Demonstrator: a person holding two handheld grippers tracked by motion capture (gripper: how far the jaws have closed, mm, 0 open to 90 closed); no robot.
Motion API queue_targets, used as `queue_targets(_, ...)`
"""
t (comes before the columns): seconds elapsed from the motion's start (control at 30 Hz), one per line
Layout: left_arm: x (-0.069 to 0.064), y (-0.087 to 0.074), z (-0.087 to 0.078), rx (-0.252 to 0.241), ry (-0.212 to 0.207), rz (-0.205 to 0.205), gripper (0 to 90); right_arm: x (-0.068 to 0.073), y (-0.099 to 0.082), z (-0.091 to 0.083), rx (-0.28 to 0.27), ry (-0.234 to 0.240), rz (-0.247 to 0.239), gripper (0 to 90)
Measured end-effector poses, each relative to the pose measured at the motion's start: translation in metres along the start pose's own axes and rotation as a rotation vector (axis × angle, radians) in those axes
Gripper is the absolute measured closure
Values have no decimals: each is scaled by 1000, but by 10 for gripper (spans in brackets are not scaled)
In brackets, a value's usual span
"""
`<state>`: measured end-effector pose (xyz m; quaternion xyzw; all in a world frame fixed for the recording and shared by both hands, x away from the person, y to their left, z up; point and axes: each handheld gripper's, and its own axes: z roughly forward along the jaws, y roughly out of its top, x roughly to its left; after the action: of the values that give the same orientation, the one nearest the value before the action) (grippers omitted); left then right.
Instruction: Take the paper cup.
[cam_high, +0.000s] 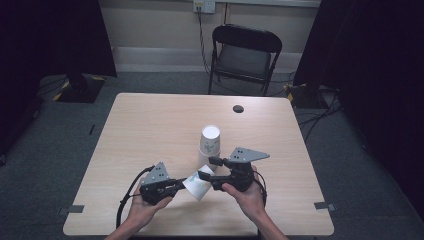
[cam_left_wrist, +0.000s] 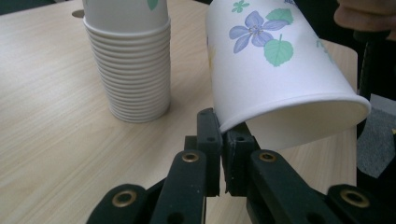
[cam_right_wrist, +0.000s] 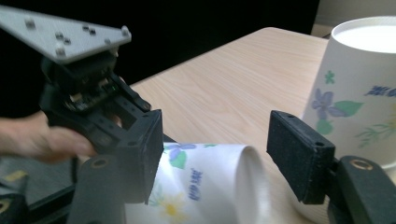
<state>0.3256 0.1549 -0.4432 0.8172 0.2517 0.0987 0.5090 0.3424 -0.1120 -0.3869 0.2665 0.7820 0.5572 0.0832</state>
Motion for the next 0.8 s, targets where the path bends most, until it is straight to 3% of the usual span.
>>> queue_targets(0.03, 0, 0, 0, 0, 0, 0, 873, 0, 0, 0, 0, 0, 0, 365)
queue_targets(0.07, 3, -1, 1, 26, 6, 3, 873, -1, -2, -1, 18, 6, -39, 367)
queue_targets(0.27, 7, -4, 5, 100, 7, 8, 873, 3, -11, -3, 64, 46, -120, 427)
queue_targets(0.37, 6, -4, 6, 100, 15, -4, 872, 8, -11, 2, 102, 65, -191, 427)
queue_targets(0.47, 2, -1, 6, 99, 13, -7, 873, 9, -9, 11, 180, 120, -262, 380)
queue_targets(0.7, 6, 0, 3, 62, -21, -60, 879, 4, -7, 16, 205, 159, -319, 357)
queue_targets(0.8, 9, 0, 1, 39, -42, -89, 881, 3, -11, 18, 227, 175, -319, 228)
